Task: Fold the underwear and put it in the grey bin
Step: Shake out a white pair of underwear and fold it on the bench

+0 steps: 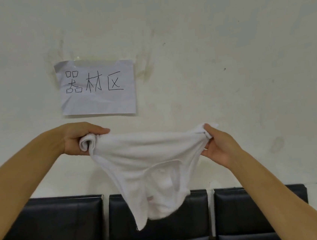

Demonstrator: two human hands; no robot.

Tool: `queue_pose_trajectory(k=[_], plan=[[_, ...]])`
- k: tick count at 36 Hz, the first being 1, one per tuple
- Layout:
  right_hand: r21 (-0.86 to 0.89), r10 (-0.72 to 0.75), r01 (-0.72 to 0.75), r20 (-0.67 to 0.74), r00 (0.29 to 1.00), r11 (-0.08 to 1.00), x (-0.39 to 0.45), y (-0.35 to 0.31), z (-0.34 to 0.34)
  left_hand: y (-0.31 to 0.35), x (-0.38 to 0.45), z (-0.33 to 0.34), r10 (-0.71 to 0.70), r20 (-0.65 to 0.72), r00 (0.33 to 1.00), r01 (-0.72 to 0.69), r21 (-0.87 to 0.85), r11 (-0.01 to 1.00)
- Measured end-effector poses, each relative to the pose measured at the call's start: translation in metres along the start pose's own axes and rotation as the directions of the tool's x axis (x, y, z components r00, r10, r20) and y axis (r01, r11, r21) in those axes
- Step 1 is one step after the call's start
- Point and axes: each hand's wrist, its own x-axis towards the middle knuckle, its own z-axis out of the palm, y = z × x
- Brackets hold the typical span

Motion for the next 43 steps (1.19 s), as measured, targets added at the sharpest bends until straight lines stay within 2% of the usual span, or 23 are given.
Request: queue_pose_trajectory(k=[4, 9, 14, 17, 19, 22, 24, 28, 31, 34, 36, 39, 43], plan=[[0.109, 0.036, -0.026, -0.095, 0.995, 0.994, -0.001, 0.003, 0.001, -0.007, 0.003, -0.005, 0.066, -0.135, 0.989, -0.081, -0.109, 0.991], [0.152, 0.082, -0.089, 0.053, 0.995, 0.984, -0.012, -0.001, 0.004, -0.01, 0.001, -0.011, 0.145, -0.171, 0.975, -0.181, -0.218, 0.959], [0.167, 0.039, -0.047, 0.055, 0.998, 0.985, -0.018, -0.005, 0.003, -0.012, -0.008, -0.014, 0.191, -0.058, 0.98, -0.198, -0.174, 0.965], [0.122, 0.02, -0.032, 0.097, 0.995, 0.992, -0.021, -0.007, 0.0, -0.01, -0.009, -0.016, 0.187, -0.182, 0.965, -0.218, -0.167, 0.962], [0.11, 0.014, -0.029, 0.131, 0.991, 0.993, -0.023, -0.006, -0.001, -0.009, -0.007, -0.018, 0.172, -0.217, 0.961, -0.218, -0.21, 0.953], [0.17, 0.024, -0.052, 0.161, 0.987, 0.984, -0.026, -0.002, 0.001, -0.009, -0.007, -0.011, 0.199, -0.158, 0.967, -0.235, -0.259, 0.937], [0.205, 0.022, -0.062, 0.192, 0.981, 0.977, -0.028, 0.002, 0.006, -0.011, -0.008, 0.004, 0.229, -0.052, 0.972, -0.234, -0.236, 0.943], [0.239, 0.002, -0.073, 0.286, 0.958, 0.968, -0.036, 0.012, 0.035, -0.015, -0.011, 0.048, 0.238, 0.112, 0.965, -0.246, 0.06, 0.968], [0.118, 0.01, -0.056, 0.365, 0.931, 0.991, -0.043, 0.02, 0.067, -0.019, -0.01, 0.087, 0.222, 0.247, 0.943, -0.301, 0.354, 0.886], [-0.186, -0.043, 0.127, 0.399, 0.916, 0.974, -0.05, 0.026, 0.089, -0.021, -0.005, 0.105, 0.313, 0.224, 0.923, -0.385, 0.52, 0.763], [-0.24, -0.078, 0.19, 0.412, 0.908, 0.952, -0.056, 0.023, 0.091, -0.017, 0.0, 0.105, 0.387, 0.169, 0.906, -0.419, 0.475, 0.774], [-0.203, -0.079, 0.175, 0.41, 0.909, 0.963, -0.058, 0.014, 0.084, -0.013, -0.001, 0.102, 0.461, 0.102, 0.882, -0.468, 0.32, 0.824], [-0.331, -0.059, 0.17, 0.321, 0.945, 0.928, -0.062, 0.012, 0.077, -0.008, -0.001, 0.092, 0.432, 0.032, 0.901, -0.432, 0.115, 0.894]])
